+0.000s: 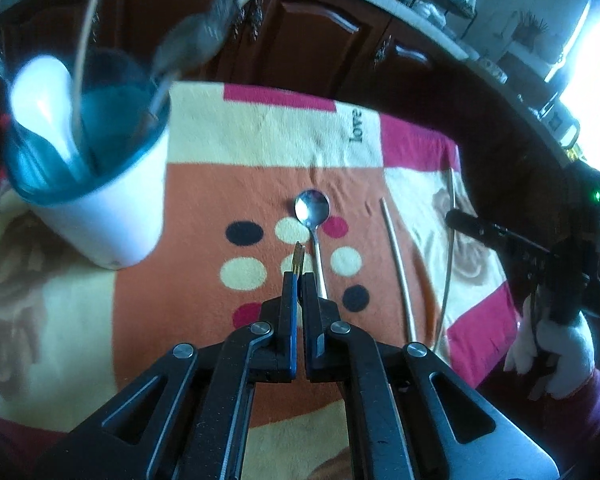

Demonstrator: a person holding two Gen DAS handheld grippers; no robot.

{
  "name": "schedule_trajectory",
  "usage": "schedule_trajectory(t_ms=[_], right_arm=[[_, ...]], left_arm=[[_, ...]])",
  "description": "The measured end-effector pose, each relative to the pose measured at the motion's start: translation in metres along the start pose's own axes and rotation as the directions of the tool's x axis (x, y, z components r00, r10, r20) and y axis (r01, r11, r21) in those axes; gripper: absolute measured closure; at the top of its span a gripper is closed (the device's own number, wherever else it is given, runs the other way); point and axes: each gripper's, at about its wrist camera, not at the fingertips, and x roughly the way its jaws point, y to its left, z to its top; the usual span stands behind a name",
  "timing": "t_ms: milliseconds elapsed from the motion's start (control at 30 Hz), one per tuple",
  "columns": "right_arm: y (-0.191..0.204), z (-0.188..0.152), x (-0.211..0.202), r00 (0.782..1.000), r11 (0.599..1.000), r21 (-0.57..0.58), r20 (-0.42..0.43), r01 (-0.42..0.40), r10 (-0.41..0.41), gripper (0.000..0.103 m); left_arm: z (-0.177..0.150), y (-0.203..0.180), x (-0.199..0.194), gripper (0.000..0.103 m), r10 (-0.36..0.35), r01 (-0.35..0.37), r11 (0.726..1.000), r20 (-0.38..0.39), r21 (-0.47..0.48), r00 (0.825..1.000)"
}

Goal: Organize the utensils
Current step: 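Lift the gold fork with the left tool while the right lifts the chopstick, then carry the gold fork with the left tool while the right carries the chopstick over the cup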

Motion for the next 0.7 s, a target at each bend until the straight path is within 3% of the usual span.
schedule_trajectory(t_ms=[433, 700], right_arm=[[0.068, 0.025, -0.05, 0.988, 0.99, -0.102, 0.113, -0.098, 0.109, 0.097], [0.136, 0.064, -0.059, 0.953, 0.965, -0.178, 0.2, -0.193, 0.228, 0.097]], left_arm=[[0.017, 0.019, -0.076, 0.102, -0.003, 0.005, 1.0, 0.139, -0.02, 0.99], [0.048, 0.056, -0.134, 0.102, 0.091, -0.074, 0.995, 0.276, -0.072, 0.957]])
